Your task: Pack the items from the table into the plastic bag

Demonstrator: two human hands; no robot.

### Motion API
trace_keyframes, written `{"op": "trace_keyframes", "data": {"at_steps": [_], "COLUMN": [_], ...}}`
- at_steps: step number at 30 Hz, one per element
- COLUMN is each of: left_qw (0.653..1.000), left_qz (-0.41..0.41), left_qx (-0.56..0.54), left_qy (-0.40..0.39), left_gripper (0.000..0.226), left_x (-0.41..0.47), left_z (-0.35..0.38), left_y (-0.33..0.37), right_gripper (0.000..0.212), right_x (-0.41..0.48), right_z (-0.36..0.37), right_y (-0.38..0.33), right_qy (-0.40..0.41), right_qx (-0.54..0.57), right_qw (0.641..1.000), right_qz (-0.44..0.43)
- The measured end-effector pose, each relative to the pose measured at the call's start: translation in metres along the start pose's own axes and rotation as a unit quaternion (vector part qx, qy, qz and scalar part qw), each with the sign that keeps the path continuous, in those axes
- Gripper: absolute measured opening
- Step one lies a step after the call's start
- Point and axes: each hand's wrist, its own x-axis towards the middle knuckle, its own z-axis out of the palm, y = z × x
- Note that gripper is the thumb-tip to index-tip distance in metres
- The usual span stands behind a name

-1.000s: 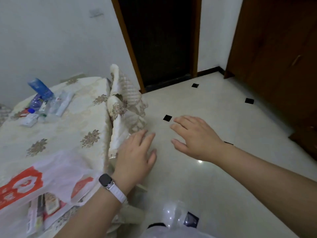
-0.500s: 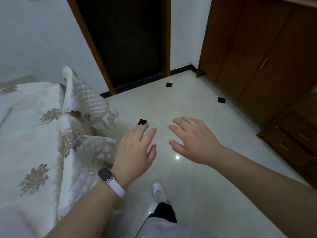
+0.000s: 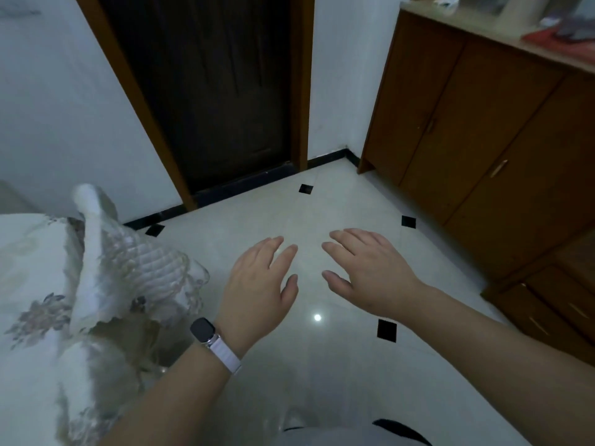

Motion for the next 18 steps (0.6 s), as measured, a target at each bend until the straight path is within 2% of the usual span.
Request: {"op": "trace_keyframes", "data": {"at_steps": [5, 9, 18], "left_qw": [1.000, 0.999, 0.986], "left_qz": [-0.015, -0.036, -0.111], "left_qx": [0.004, 0.022, 0.114], "left_qy": [0.010, -0.012, -0.049], "left_gripper": [0.045, 0.045, 0.047], "left_x": [0.045, 0.083, 0.207], "left_z": [0.008, 0.021, 0.038], "left_y": [-0.043, -0.076, -0.176], "right_gripper": [0.052, 0.052, 0.054], "right_x": [0.067, 0.126, 0.315], "right_z": [0.010, 0.031, 0.067], "right_y": [0.017, 0.035, 0.092], "right_qy": [-0.002, -0.005, -0.020], "right_qx": [0.009, 0.033, 0.088], "right_qw": [1.000, 0.999, 0.993], "right_qz": [-0.009, -0.018, -0.075]}}
